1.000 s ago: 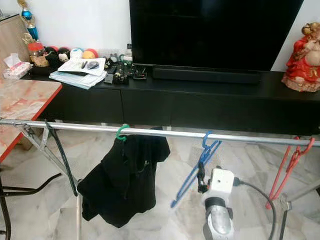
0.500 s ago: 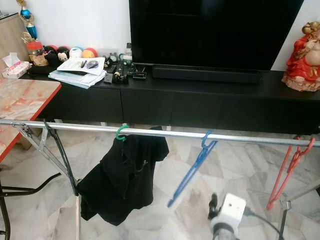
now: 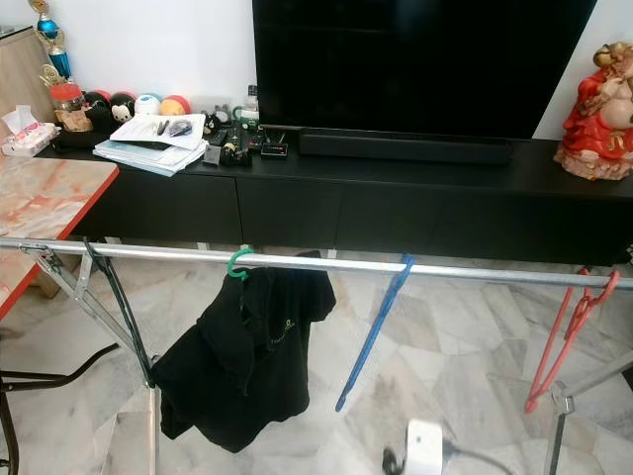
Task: Hang hanger
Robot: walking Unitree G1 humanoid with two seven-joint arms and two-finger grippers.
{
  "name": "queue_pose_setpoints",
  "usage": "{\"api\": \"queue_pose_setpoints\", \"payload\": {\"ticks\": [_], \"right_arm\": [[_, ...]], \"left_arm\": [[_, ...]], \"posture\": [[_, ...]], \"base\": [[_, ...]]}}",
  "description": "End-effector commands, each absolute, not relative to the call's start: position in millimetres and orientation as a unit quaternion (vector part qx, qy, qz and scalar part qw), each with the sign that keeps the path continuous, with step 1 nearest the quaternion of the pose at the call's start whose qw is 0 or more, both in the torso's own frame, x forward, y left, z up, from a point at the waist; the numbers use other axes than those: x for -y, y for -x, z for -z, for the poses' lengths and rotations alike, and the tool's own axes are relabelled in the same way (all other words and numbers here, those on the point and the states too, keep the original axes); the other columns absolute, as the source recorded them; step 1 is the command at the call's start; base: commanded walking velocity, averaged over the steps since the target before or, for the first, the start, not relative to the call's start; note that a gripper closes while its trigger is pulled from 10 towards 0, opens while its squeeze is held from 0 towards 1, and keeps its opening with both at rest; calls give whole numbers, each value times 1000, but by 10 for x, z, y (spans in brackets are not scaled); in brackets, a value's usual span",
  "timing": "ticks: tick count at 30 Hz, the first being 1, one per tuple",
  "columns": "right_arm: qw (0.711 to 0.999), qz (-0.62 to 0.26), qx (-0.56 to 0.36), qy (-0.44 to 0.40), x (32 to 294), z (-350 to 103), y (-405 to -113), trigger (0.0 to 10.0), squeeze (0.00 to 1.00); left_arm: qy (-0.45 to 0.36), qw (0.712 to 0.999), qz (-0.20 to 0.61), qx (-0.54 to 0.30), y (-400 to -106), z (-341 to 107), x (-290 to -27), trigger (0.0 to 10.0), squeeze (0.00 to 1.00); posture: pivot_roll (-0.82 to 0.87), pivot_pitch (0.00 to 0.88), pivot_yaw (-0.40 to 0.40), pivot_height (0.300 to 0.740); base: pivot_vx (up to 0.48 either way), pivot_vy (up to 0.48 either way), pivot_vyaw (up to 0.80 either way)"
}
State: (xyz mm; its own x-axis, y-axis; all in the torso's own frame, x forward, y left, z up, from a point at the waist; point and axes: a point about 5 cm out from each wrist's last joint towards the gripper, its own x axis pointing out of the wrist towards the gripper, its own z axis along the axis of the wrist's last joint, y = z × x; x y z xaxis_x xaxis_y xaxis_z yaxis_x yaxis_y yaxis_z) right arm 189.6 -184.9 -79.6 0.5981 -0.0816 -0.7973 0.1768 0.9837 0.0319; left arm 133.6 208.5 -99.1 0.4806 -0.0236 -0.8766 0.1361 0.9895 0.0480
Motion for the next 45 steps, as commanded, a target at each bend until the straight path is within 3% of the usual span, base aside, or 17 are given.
{"api": "queue_pose_setpoints", "payload": {"ticks": [1,24,45], "right_arm": [[886,71,-453,-63,1821,832,-1839,10000,0],[889,34,-453,-52,1733,864,-1800,10000,0],[889,22,-455,-43,1705,872,-1790,10000,0]], "left_arm": [[-53,852,60,-518,-1276,1026,-2002,10000,0],[-50,853,56,-517,-1281,1022,-2018,10000,0],[-52,853,59,-516,-1278,1023,-2012,10000,0]], "posture": [[127,9,-49,740],[104,41,-36,740],[105,16,-32,740]], "base": [[0,0,0],[0,0,0],[-285,0,0]]}}
